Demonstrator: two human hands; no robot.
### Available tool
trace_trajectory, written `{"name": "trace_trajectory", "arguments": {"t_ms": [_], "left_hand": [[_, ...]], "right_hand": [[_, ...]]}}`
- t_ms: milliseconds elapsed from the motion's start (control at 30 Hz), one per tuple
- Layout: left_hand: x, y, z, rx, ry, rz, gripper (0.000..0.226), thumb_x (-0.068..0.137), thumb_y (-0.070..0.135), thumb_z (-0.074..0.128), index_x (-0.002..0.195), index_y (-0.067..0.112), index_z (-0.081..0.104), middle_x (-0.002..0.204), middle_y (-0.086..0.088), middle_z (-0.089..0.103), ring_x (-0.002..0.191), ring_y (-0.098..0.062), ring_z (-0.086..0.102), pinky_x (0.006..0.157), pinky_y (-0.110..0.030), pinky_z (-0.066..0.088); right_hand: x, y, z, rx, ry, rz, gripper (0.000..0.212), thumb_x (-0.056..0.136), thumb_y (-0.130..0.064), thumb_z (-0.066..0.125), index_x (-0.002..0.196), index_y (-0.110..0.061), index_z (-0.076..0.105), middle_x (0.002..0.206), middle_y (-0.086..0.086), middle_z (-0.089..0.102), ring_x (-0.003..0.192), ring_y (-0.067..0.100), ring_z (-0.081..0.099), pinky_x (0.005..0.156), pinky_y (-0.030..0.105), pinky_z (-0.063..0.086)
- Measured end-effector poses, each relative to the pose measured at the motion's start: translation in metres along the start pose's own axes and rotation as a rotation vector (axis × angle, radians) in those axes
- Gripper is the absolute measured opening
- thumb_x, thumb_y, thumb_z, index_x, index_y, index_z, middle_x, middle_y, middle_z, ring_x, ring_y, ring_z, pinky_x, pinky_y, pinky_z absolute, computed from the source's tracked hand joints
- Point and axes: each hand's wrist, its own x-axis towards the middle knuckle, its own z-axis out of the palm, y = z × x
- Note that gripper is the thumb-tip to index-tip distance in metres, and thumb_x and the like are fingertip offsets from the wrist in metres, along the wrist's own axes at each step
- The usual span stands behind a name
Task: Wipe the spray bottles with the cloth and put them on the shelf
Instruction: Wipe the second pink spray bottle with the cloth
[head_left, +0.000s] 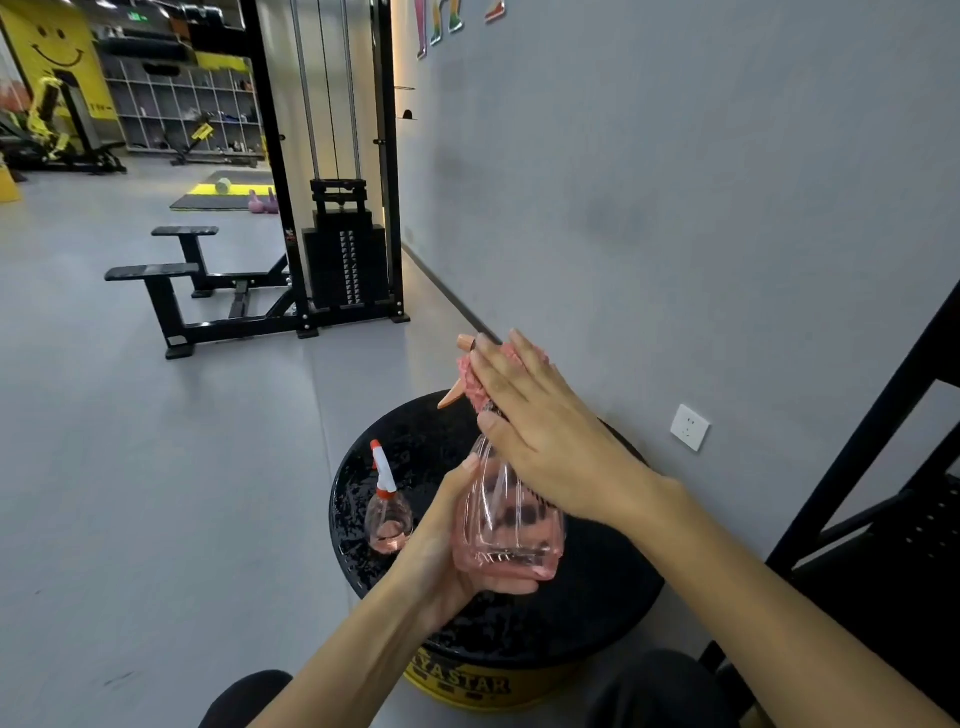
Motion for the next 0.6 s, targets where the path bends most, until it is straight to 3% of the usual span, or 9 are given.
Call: {"name": "trace_trajectory", "arguments": {"t_ms": [67, 167, 333, 500, 600], "left_hand": [[-0.001, 0.001, 0.001, -0.001, 0.012, -0.019, 0.052, 0.082, 0.063, 0.048, 0.101, 0.023, 0.076, 0.105, -0.011, 0.074, 0.084, -0.027, 0.073, 0.067, -0.044, 0.059], [-0.002, 0.001, 0.006, 0.027, -0.019, -0.022, 0.054, 0.083, 0.065, 0.053, 0.112, 0.023, 0.071, 0.112, -0.015, 0.071, 0.090, -0.029, 0.072, 0.062, -0.042, 0.061], [-0.002, -0.002, 0.011, 0.032, -0.078, -0.035, 0.063, 0.074, 0.066, 0.057, 0.119, 0.023, 0.067, 0.113, -0.012, 0.071, 0.089, -0.027, 0.072, 0.058, -0.039, 0.061], [0.000, 0.003, 0.008, 0.013, -0.029, -0.017, 0.059, 0.079, 0.066, 0.049, 0.111, 0.021, 0.071, 0.110, -0.012, 0.073, 0.086, -0.028, 0.072, 0.055, -0.040, 0.060], [-0.002, 0.005, 0.005, 0.017, 0.015, -0.012, 0.055, 0.084, 0.065, 0.043, 0.105, 0.024, 0.072, 0.094, -0.009, 0.076, 0.082, -0.030, 0.073, 0.058, -0.040, 0.058]], "right_hand": [[-0.008, -0.002, 0.003, -0.012, 0.027, -0.025, 0.060, 0.100, -0.044, 0.013, 0.155, -0.024, -0.002, 0.160, -0.017, -0.016, 0.141, 0.000, -0.029, 0.118, 0.027, -0.016], [-0.007, 0.002, -0.002, -0.051, 0.046, 0.027, 0.061, 0.098, -0.050, 0.005, 0.154, -0.027, -0.007, 0.159, -0.017, -0.018, 0.142, 0.002, -0.028, 0.121, 0.034, -0.010], [0.013, 0.016, -0.021, -0.031, 0.070, 0.200, 0.059, 0.103, -0.044, 0.015, 0.153, -0.025, -0.009, 0.160, -0.010, -0.018, 0.144, 0.008, -0.025, 0.122, 0.039, -0.004], [-0.002, 0.001, -0.008, 0.055, 0.033, 0.103, 0.058, 0.103, -0.042, 0.017, 0.152, -0.028, -0.010, 0.159, -0.014, -0.019, 0.142, 0.002, -0.029, 0.121, 0.035, -0.010], [-0.019, -0.012, 0.002, 0.073, 0.046, 0.039, 0.057, 0.105, -0.039, 0.019, 0.152, -0.029, -0.010, 0.159, -0.016, -0.019, 0.140, -0.002, -0.030, 0.120, 0.030, -0.014]]}}
